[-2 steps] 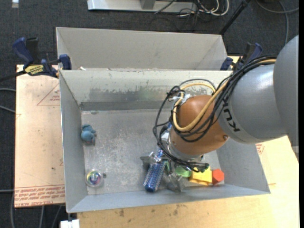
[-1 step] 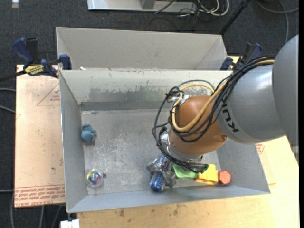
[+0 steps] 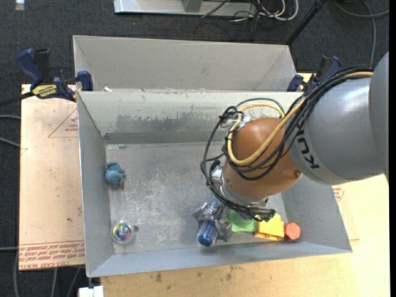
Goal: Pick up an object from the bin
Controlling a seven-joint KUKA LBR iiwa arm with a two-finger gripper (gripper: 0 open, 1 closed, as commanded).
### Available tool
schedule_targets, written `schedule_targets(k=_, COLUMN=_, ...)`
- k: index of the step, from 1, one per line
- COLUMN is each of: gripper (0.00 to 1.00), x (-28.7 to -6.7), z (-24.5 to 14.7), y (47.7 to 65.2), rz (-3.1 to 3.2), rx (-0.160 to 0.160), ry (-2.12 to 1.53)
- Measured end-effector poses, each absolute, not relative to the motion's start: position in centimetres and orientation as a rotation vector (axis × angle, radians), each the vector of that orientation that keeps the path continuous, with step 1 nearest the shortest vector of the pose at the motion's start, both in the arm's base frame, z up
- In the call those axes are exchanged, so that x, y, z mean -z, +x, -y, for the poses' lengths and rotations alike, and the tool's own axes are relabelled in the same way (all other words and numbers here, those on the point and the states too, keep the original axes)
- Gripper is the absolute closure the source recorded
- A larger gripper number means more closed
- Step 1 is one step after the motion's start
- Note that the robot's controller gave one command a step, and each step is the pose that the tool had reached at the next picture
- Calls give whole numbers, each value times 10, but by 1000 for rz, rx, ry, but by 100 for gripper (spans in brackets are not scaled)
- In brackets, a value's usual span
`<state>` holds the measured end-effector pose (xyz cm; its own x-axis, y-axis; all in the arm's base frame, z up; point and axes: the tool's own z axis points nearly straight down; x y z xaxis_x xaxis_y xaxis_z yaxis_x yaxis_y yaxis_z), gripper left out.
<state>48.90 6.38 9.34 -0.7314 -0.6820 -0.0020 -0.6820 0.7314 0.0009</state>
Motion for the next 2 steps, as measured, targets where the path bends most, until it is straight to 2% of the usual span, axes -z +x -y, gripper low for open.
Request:
schedule_targets(k=1, gripper=100, x=-136, z=-65, y=489, rz=-2921, rx=-1, ry=-1147)
schedule_targets(k=2, gripper=100, x=-166, z=-65, y=490, rz=-2923, rx=-1, ry=-1143)
